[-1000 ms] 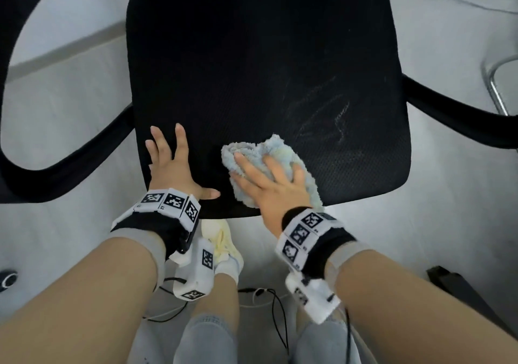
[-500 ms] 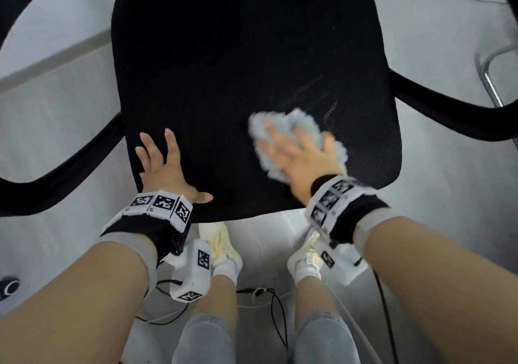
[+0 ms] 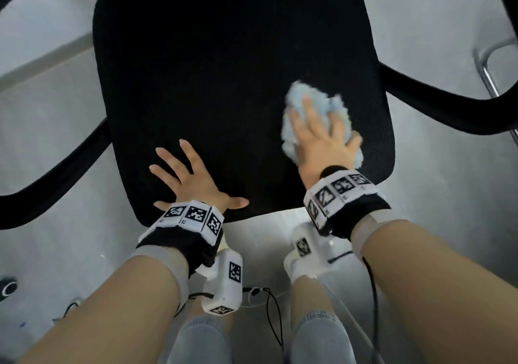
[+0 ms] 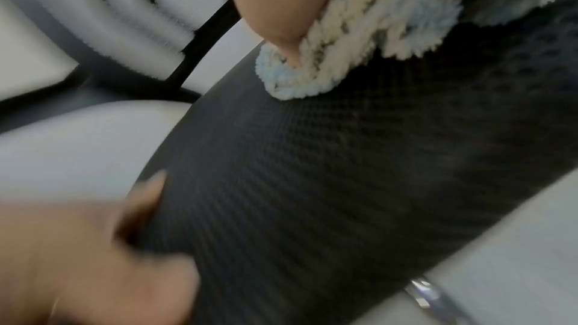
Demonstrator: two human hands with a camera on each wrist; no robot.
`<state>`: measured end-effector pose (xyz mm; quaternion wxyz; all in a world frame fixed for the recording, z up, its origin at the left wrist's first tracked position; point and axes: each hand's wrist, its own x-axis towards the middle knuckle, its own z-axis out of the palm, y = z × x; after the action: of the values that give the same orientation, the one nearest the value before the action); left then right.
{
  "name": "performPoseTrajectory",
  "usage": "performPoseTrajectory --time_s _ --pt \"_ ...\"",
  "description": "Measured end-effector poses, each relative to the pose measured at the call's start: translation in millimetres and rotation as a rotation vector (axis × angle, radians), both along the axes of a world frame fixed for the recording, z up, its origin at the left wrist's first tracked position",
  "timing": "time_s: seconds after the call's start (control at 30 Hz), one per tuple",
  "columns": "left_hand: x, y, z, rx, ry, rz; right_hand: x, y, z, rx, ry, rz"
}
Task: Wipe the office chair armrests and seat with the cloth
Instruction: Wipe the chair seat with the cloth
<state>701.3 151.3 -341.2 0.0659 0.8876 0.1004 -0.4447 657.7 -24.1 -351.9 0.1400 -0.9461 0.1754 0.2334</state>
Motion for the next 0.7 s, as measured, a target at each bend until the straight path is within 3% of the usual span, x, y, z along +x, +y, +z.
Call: performPoseTrajectory --time_s 0.03,0.1,0.2,0.27,0.3,0.37,0.43,0.5,0.63,0.7 --pt "-0.2 -2.3 -1.0 0.018 -0.008 0.002 1.7 5.6 -0.8 -0.014 -0.051 -0.149" --pt "0.8 -4.2 -2.3 0.047 -0.017 0.005 3.3 27.2 3.8 -0.014 -0.058 -0.213" --pt "2.2 -0.5 -3.2 0.067 -0.021 -0.016 -7.5 50.1 8.6 0.109 -0.003 0.132" --pt "2.9 1.7 -2.8 0.079 -0.023 -0.036 -6.6 31.3 1.5 0.108 0.004 0.363" --pt "3.0 1.7 -2.9 0.081 -0.022 -0.042 -3.4 15.6 -3.4 0.073 0.022 0.387" --pt "2.3 0.1 -4.2 0.077 -0.019 -0.045 4.7 -12.3 -8.6 0.030 0.047 0.162" --pt "1.0 -2.3 -6.0 0.080 -0.025 -0.044 10.6 -20.5 -7.0 -0.003 -0.050 -0.131" --pt "0.8 -4.4 -8.1 0.099 -0.038 -0.037 14.2 -4.8 0.9 -0.030 -0.083 -0.175" --pt "5.3 -5.6 -11.4 0.155 -0.059 -0.037 0.0 42.0 10.0 0.110 0.011 0.347" --pt "6.4 -4.0 -12.5 0.161 -0.063 -0.045 4.4 28.6 8.7 0.085 0.032 0.517"
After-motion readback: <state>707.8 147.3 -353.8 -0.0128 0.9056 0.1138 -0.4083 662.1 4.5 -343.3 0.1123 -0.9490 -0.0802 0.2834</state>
